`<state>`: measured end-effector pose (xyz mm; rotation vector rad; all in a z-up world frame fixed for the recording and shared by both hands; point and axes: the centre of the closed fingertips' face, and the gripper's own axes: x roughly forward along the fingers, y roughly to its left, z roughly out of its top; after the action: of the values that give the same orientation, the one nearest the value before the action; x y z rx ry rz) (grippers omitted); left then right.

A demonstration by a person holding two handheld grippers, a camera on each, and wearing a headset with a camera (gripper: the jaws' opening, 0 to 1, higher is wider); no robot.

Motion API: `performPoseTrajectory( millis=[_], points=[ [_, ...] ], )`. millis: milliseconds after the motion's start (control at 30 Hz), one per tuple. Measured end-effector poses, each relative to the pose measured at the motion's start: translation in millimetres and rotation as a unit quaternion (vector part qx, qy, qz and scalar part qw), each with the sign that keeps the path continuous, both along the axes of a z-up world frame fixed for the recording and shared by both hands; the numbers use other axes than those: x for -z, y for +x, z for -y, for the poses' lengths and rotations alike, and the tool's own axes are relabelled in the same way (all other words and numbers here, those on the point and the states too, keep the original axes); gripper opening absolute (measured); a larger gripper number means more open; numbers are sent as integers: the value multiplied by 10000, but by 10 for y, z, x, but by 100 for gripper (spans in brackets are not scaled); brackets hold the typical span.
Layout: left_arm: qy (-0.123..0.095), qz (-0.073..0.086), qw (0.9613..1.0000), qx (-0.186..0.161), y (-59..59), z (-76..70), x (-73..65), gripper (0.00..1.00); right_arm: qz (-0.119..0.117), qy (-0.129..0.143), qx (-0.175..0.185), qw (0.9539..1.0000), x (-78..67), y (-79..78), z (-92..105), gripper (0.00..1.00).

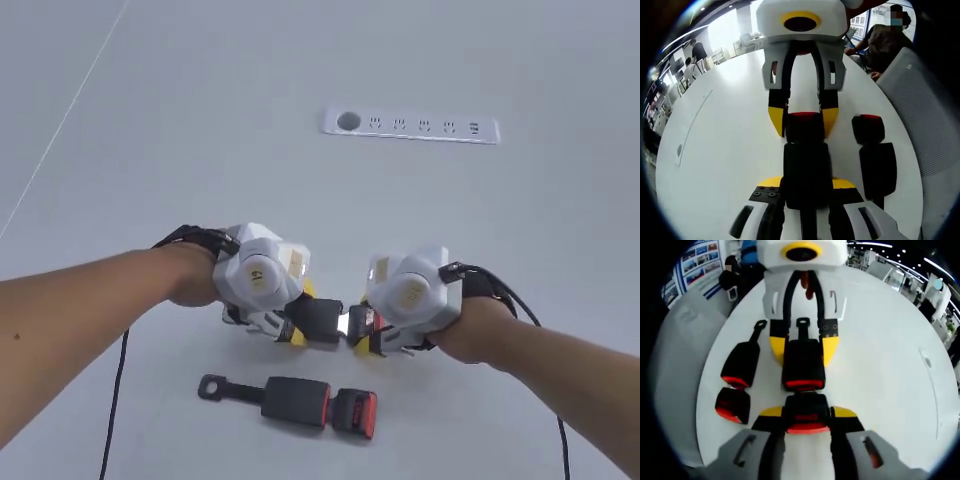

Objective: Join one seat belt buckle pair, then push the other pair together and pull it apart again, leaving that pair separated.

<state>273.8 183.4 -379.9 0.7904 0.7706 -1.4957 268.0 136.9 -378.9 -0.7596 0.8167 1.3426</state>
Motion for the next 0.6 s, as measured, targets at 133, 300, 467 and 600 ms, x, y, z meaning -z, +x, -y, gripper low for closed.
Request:
performPoseTrajectory(
  millis=[133, 300, 467, 600],
  points=[
    [-21, -13, 10000, -12, -11, 3, -4, 34, -8, 22, 5, 10000, 0, -6, 2, 33],
    [-11, -20, 10000, -19, -22, 4, -2, 34, -8, 30, -41, 10000, 0, -17, 3, 34],
    [-39, -36, 10000, -47, -29, 2, -2, 34, -3, 38, -29, 10000, 2, -20, 5, 34],
    [-38, -38, 10000, -44, -34, -3, 0, 34, -9, 55, -21, 10000, 2, -22, -1, 34]
  ],
)
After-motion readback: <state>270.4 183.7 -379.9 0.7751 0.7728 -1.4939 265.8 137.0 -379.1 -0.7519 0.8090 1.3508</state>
